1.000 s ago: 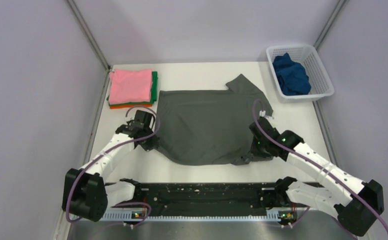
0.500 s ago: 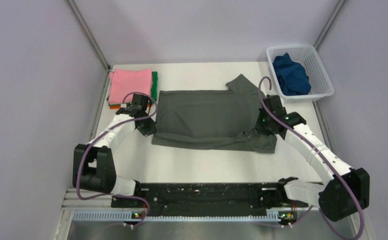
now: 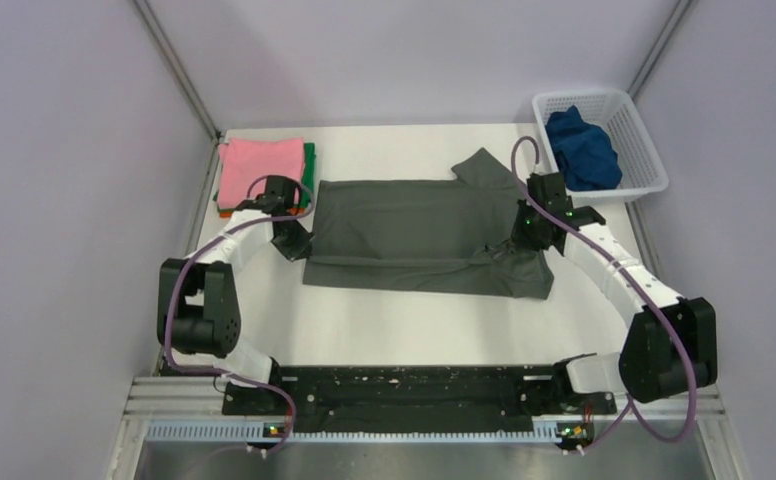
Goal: Fold and stack the t-shirts
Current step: Fold the flattened tshirt in 1/3 of the way
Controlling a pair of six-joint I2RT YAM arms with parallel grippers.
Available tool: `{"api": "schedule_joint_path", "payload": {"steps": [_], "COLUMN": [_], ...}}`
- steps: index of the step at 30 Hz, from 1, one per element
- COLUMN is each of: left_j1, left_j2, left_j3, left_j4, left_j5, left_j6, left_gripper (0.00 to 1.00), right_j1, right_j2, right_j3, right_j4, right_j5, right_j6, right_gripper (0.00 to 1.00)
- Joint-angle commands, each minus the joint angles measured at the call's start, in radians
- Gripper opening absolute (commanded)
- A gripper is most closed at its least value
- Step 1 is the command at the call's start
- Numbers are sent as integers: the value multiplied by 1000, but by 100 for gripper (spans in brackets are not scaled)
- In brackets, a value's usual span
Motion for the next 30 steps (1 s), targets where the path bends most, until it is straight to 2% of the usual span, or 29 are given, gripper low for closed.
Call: {"api": "schedule_joint_path", "payload": {"steps": [1,7,8,9,10,11,13,14,15,16,19,24,30], "left_j1": [11,13,15,18,22,26,28,28,27,27,25,-20,-94], "left_j2": [44,105,113,122,131,139,136,123,101,74,-22,-134,-130], "left_j3": [51,73,75,80,95,107,169,189,196,192,130,-26,-80], "left_j4": [23,47,56,67,75,71,25,0,-11,-14,12,147,158], "left_j5": [-7,-39,-47,-46,-41,-38,-43,-52,-61,-65,-19,165,156], "left_j6": [15,3,-5,-10,-9,-7,-1,-1,5,8,23,58,69], "left_gripper": [0,0,3,11,22,36,55,71,95,98,99,99,99], "right_j1": [-18,-30,-31,-34,-38,-41,-50,-51,-51,-50,-51,-30,56], "right_j2": [55,209,235,266,300,335,397,412,413,400,305,168,151], "right_j3": [79,140,142,146,162,193,267,299,314,303,185,-58,-135], "right_j4": [114,189,223,273,306,318,310,282,268,270,331,465,504], "right_j5": [-33,-66,-61,-52,-30,5,19,17,4,-15,-119,-402,-388], "right_j6": [-116,-143,-131,-125,-111,-94,-77,-71,-69,-68,-58,-10,4], "right_gripper": [0,0,0,2,11,24,45,53,64,74,97,99,99]}}
